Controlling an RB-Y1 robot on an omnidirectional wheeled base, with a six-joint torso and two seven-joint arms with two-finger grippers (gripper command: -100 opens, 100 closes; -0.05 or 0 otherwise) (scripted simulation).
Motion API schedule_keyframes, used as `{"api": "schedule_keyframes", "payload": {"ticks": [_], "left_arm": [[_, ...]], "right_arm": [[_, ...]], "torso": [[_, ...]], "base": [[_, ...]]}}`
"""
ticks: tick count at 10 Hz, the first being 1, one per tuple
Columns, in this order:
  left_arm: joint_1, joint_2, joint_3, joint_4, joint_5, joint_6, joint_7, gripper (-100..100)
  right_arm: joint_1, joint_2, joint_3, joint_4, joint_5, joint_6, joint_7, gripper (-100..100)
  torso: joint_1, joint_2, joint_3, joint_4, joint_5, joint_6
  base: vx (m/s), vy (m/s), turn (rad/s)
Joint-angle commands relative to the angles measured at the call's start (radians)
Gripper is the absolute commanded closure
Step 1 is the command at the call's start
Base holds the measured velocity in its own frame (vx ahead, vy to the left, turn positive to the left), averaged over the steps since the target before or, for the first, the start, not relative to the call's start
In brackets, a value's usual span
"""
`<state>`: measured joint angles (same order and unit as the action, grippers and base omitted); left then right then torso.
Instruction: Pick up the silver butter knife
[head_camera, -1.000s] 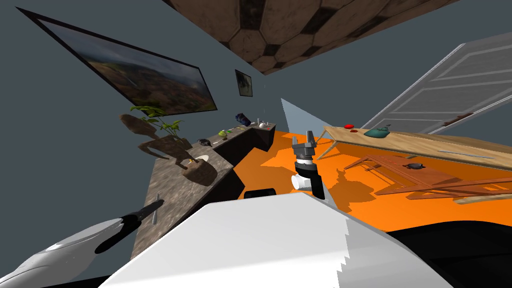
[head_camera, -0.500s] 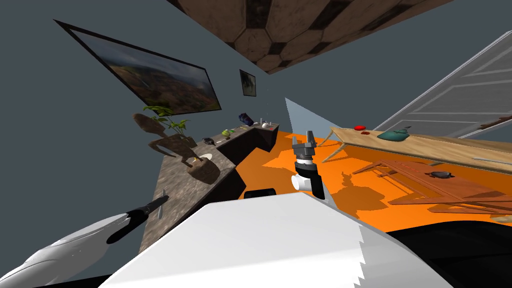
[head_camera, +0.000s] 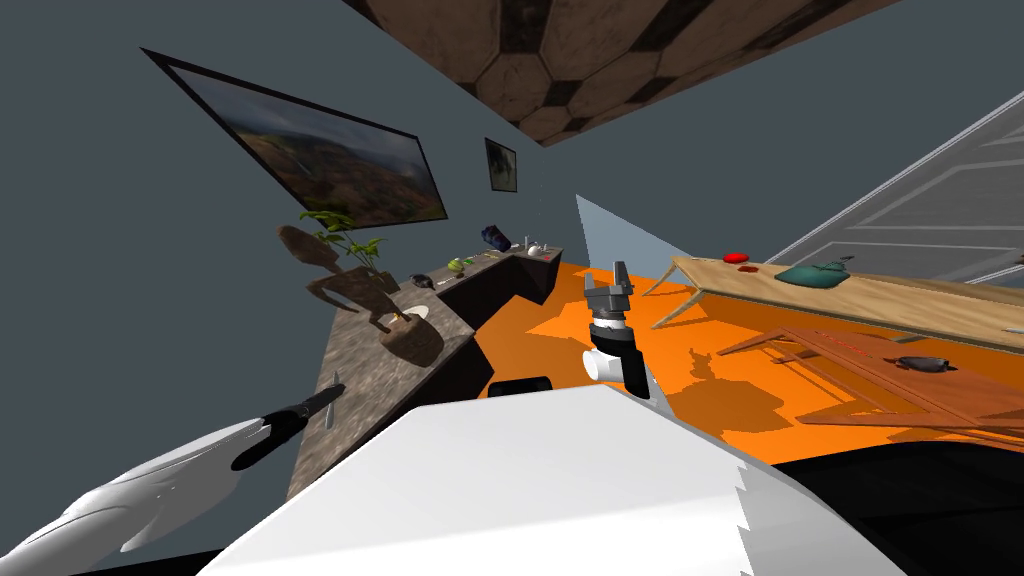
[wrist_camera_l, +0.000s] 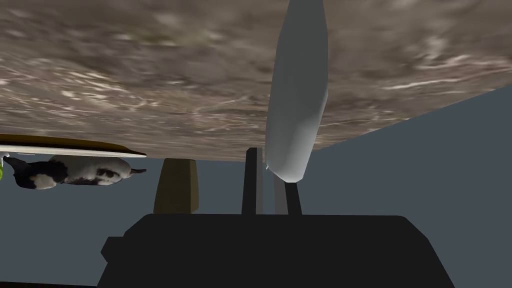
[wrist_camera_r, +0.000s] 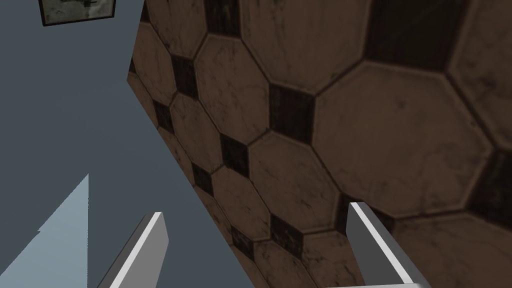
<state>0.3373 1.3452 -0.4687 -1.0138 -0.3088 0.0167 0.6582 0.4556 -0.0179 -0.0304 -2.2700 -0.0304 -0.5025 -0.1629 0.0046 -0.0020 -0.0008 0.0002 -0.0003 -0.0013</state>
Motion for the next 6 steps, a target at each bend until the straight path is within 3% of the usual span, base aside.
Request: {"api": "schedule_keyframes", "payload": {"ticks": [1,2,3,4,5,6], "left_arm": [[0.007,0.011,0.000,-0.033,0.050,0.020,-0.050,100],[0.007,0.011,0.000,-0.033,0.051,0.020,-0.060,100],[0.013,0.023,0.004,-0.080,0.095,0.046,-0.099,100],[0.013,0.023,0.004,-0.081,0.121,0.046,-0.121,100],[0.013,0.023,0.004,-0.081,0.121,0.046,-0.136,100],[0.019,0.035,0.008,-0.128,0.167,0.073,-0.171,100]], "right_arm": [[0.000,0.000,0.000,0.000,0.000,0.000,0.000,0],[0.000,0.000,0.000,0.000,0.000,0.000,0.000,0],[0.000,0.000,0.000,0.000,0.000,0.000,0.000,0],[0.000,0.000,0.000,0.000,0.000,0.000,0.000,0],[0.000,0.000,0.000,0.000,0.000,0.000,0.000,0],[0.000,0.000,0.000,0.000,0.000,0.000,0.000,0]], "torso": [[0.000,0.000,0.000,0.000,0.000,0.000],[0.000,0.000,0.000,0.000,0.000,0.001],[0.000,0.000,0.000,0.000,0.000,0.001],[0.000,0.000,0.000,0.000,0.000,0.000],[0.000,0.000,0.000,0.000,0.000,0.001],[-0.001,0.000,0.000,0.000,0.000,0.001]], "base": [[0.026,0.014,0.096],[0.009,0.007,0.002],[0.017,0.020,0.112],[0.023,0.019,0.094],[0.011,0.006,0.007],[0.020,0.012,0.139]]}}
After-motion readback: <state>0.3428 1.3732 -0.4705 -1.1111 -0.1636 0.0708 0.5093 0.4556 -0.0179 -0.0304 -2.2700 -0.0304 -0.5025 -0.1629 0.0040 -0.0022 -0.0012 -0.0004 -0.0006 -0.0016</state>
